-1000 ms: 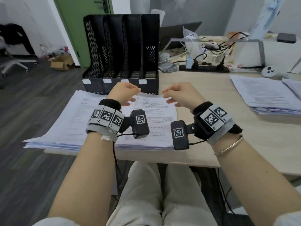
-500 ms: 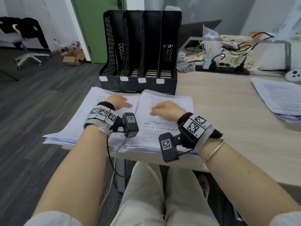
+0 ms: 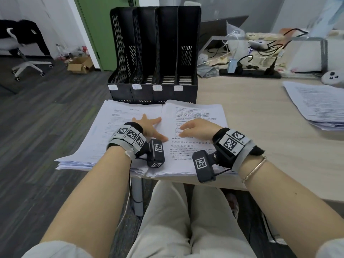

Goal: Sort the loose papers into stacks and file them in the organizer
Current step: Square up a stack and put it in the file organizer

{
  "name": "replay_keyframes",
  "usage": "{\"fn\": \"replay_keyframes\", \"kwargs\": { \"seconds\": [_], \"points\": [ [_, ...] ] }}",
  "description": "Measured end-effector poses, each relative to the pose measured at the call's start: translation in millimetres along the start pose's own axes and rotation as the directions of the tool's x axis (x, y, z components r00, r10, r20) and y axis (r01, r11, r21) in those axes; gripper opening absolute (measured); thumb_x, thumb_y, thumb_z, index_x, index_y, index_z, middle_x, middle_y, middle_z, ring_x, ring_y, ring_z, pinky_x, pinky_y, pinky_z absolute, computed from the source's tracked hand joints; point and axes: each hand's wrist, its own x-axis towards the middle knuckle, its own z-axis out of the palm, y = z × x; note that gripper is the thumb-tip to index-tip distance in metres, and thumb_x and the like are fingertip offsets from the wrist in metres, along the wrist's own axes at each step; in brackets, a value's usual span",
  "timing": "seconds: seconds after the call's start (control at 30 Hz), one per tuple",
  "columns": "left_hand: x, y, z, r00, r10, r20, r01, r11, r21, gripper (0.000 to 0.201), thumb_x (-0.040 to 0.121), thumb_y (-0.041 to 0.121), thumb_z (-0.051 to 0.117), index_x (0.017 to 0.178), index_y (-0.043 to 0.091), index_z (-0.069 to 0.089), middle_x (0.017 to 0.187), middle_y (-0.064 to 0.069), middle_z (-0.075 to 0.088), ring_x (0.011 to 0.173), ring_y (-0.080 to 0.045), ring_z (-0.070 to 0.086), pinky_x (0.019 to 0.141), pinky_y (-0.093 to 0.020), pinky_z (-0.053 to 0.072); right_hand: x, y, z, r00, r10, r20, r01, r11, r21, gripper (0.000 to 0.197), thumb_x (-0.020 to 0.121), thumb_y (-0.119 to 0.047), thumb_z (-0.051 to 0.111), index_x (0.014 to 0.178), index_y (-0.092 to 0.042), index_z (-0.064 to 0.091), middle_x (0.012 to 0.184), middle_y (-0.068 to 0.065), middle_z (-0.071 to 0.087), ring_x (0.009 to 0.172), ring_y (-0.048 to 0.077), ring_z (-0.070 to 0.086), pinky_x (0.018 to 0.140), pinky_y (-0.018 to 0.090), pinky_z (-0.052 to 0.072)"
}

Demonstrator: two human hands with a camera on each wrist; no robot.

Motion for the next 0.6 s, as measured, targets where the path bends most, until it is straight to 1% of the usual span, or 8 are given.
{"fn": "replay_keyframes", "kwargs": {
  "seconds": [0.17, 0.23, 0.33, 0.43, 0.53, 0.6],
  "points": [
    [-2, 34, 13, 1.0, 0.003, -0.002, -0.003, 0.997, 0.083, 0.11, 0.063, 0.081, 0.056, 0.147, 0.043, -0.004, 0.157, -0.014, -0.012, 0.14, -0.05, -0.005, 0.112, -0.063, 0.01, -20, 22, -18, 0.999, -0.008, -0.042, 0.007, 1.0, -0.027, 0.049, 0.086, -0.033, 0.066, 0.131, -0.02, 0.054, 0.141, -0.002, 0.048, 0.129, 0.016, 0.043, 0.093, 0.023, 0.03],
    [-5, 51, 18, 1.0, 0.008, -0.01, -0.007, 0.995, 0.098, 0.108, 0.065, 0.082, 0.054, 0.148, 0.042, -0.005, 0.157, -0.015, -0.012, 0.139, -0.051, -0.007, 0.112, -0.064, 0.008, -29, 33, -22, 0.998, 0.0, -0.057, -0.002, 1.0, -0.03, 0.049, 0.083, -0.032, 0.069, 0.129, -0.022, 0.056, 0.14, -0.001, 0.048, 0.128, 0.016, 0.045, 0.093, 0.023, 0.033],
    [-11, 77, 24, 0.999, 0.034, -0.006, -0.032, 0.99, 0.137, 0.103, 0.071, 0.079, 0.05, 0.149, 0.037, -0.005, 0.156, -0.02, -0.012, 0.139, -0.052, -0.006, 0.112, -0.064, 0.004, -41, 51, -27, 0.996, 0.036, -0.085, -0.041, 0.998, -0.056, 0.049, 0.08, -0.032, 0.072, 0.126, -0.022, 0.058, 0.135, 0.001, 0.052, 0.124, 0.017, 0.048, 0.099, 0.027, 0.035],
    [-8, 97, 29, 0.999, 0.039, 0.003, -0.04, 0.989, 0.142, 0.105, 0.07, 0.081, 0.048, 0.149, 0.036, -0.004, 0.155, -0.022, -0.012, 0.139, -0.052, -0.005, 0.111, -0.065, 0.004, -55, 68, -33, 0.994, 0.073, -0.084, -0.08, 0.993, -0.085, 0.051, 0.078, -0.035, 0.074, 0.125, -0.022, 0.058, 0.133, 0.002, 0.054, 0.121, 0.017, 0.051, 0.099, 0.028, 0.037],
    [-4, 117, 36, 0.998, 0.057, 0.002, -0.056, 0.988, 0.143, 0.106, 0.068, 0.083, 0.048, 0.149, 0.036, -0.002, 0.155, -0.022, -0.013, 0.139, -0.052, -0.005, 0.11, -0.067, 0.005, -70, 84, -38, 0.993, 0.101, -0.068, -0.108, 0.988, -0.112, 0.059, 0.077, -0.036, 0.075, 0.13, -0.023, 0.054, 0.139, 0.0, 0.048, 0.126, 0.017, 0.046, 0.096, 0.027, 0.034],
    [-3, 132, 40, 0.997, 0.076, 0.008, -0.076, 0.988, 0.134, 0.107, 0.066, 0.084, 0.049, 0.148, 0.039, -0.003, 0.155, -0.02, -0.014, 0.138, -0.054, -0.006, 0.108, -0.07, 0.008, -79, 93, -41, 0.993, 0.112, -0.048, -0.119, 0.979, -0.164, 0.068, 0.074, -0.04, 0.076, 0.135, -0.025, 0.048, 0.145, -0.002, 0.042, 0.13, 0.017, 0.041, 0.1, 0.029, 0.032]
  ]
}}
